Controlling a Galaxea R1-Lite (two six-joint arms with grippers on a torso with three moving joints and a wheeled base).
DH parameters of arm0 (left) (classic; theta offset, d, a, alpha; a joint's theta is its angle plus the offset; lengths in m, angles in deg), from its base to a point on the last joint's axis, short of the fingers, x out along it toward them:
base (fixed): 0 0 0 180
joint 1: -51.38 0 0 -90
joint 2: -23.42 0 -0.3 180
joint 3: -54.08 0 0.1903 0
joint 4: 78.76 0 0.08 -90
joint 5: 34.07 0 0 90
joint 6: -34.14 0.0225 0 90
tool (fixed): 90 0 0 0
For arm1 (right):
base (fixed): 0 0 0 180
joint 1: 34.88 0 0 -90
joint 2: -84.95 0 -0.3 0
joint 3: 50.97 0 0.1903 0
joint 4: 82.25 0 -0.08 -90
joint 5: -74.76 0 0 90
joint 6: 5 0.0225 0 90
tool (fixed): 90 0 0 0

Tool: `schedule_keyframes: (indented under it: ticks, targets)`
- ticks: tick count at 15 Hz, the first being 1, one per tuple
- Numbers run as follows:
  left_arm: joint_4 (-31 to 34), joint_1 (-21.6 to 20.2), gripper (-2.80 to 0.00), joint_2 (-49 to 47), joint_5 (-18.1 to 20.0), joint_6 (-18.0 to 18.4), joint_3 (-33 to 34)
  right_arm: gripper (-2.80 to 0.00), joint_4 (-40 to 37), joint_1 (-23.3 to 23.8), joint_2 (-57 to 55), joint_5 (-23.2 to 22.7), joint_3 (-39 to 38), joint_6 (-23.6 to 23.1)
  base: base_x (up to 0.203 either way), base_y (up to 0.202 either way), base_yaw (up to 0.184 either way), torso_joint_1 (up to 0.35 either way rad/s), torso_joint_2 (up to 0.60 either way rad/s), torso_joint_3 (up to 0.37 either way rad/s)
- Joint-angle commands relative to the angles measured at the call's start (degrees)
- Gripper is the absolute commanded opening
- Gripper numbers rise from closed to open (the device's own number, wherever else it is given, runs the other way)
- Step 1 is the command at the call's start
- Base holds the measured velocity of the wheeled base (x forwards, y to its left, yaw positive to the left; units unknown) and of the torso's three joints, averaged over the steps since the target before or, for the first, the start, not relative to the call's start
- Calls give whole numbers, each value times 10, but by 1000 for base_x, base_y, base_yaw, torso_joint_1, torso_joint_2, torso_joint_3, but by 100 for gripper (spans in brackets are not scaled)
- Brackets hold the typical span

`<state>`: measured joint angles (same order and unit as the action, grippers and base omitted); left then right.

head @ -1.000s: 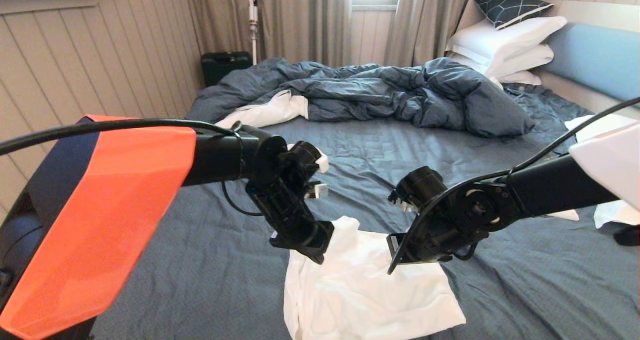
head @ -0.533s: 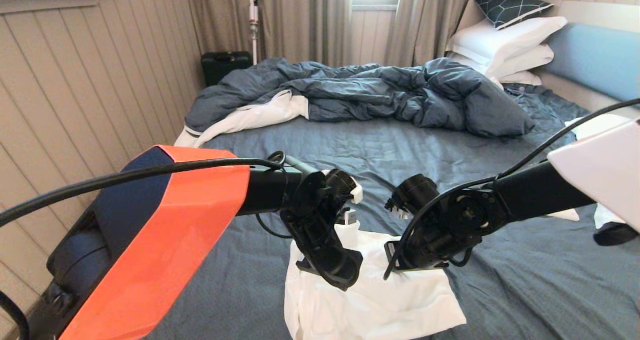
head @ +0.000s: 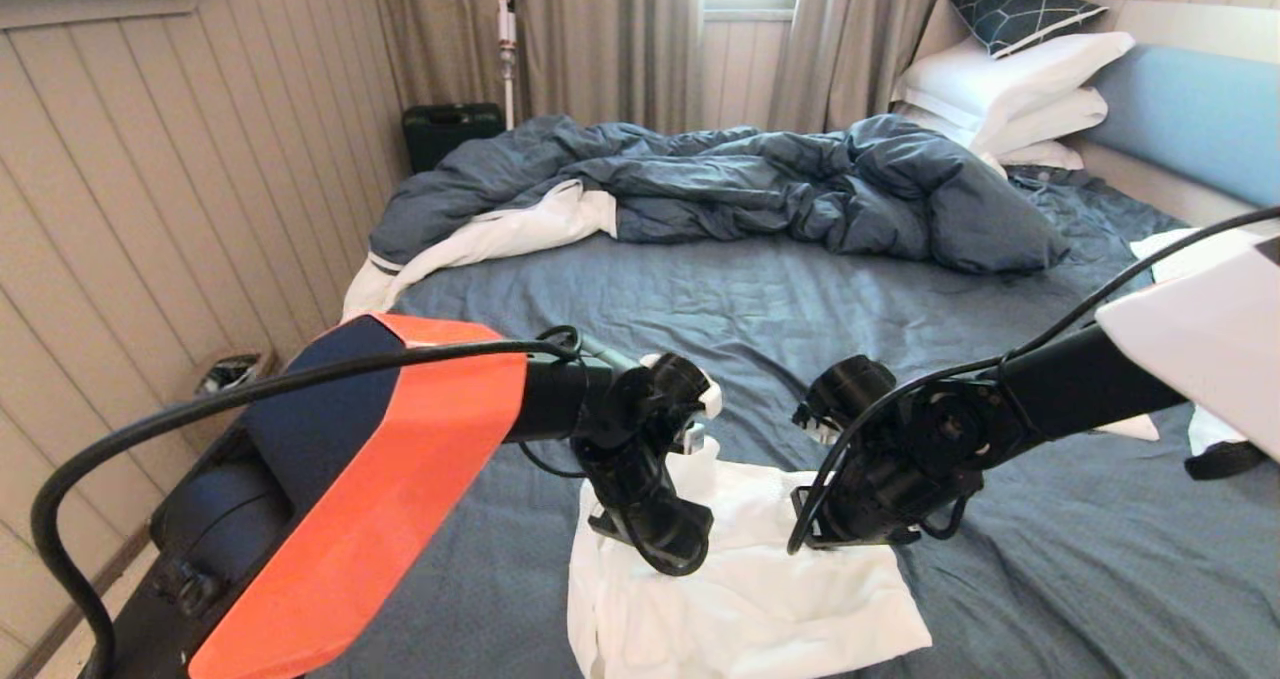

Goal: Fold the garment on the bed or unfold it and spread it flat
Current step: Fold the white T-shirt

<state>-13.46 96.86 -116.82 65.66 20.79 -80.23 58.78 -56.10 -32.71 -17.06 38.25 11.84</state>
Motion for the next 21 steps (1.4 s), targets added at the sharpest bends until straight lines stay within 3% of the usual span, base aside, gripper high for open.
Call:
schedule_keyframes:
  ticks: [1, 11, 17, 21]
  targets:
    - [-3, -10, -280, -18, -13, 5, 0, -280, 10, 20, -1, 0, -16, -7, 0, 0, 0, 0, 0, 0]
    - [10, -89, -280, 13, -18, 21, 2, -280, 33, 134, 53, -1, -79, -61, 0, 0, 0, 0, 0, 0]
    - [46, -162, -280, 52, -13, 36, 4, -280, 37, 153, 68, -3, -86, -62, 0, 0, 0, 0, 0, 0]
    - [61, -154, -280, 86, 6, 37, 3, -280, 34, 119, 121, -12, -79, -58, 0, 0, 0, 0, 0, 0]
